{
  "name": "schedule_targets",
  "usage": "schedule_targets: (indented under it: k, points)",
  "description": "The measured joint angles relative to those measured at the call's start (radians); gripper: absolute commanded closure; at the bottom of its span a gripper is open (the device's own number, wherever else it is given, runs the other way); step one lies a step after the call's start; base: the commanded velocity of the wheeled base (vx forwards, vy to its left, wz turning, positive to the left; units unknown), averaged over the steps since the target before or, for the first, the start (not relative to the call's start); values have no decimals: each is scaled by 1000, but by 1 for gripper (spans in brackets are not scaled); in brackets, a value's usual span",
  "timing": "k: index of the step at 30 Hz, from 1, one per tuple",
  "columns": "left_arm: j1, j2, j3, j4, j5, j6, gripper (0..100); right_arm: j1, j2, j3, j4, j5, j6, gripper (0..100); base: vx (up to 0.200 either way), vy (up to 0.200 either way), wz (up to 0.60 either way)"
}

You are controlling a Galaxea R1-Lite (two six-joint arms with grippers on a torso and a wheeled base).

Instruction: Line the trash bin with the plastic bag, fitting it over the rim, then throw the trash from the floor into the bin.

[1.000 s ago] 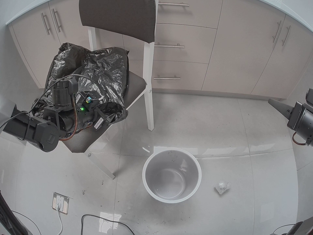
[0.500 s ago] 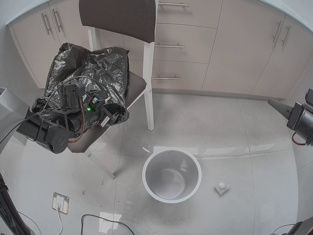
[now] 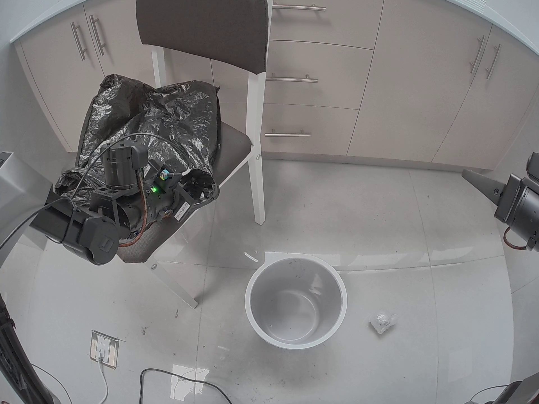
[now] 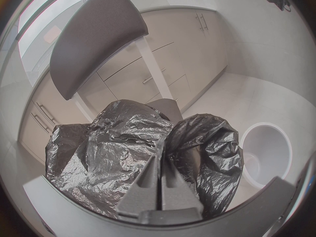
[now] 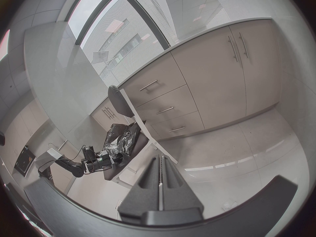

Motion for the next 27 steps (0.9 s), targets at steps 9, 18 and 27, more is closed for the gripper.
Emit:
schedule_targets:
  k: [9,18,27]
  points:
    - [0,-42,5,3,-3,-159,100,0,-1,0,0,0,0,100,0,0,0]
    - [0,-238,54,20,-40,-627,100,0,3,9,-2,4,0,100,0,0,0]
    - [36,-547,162,158,-209,-1225,100,11,26,25,-32,5,0,100,0,0,0]
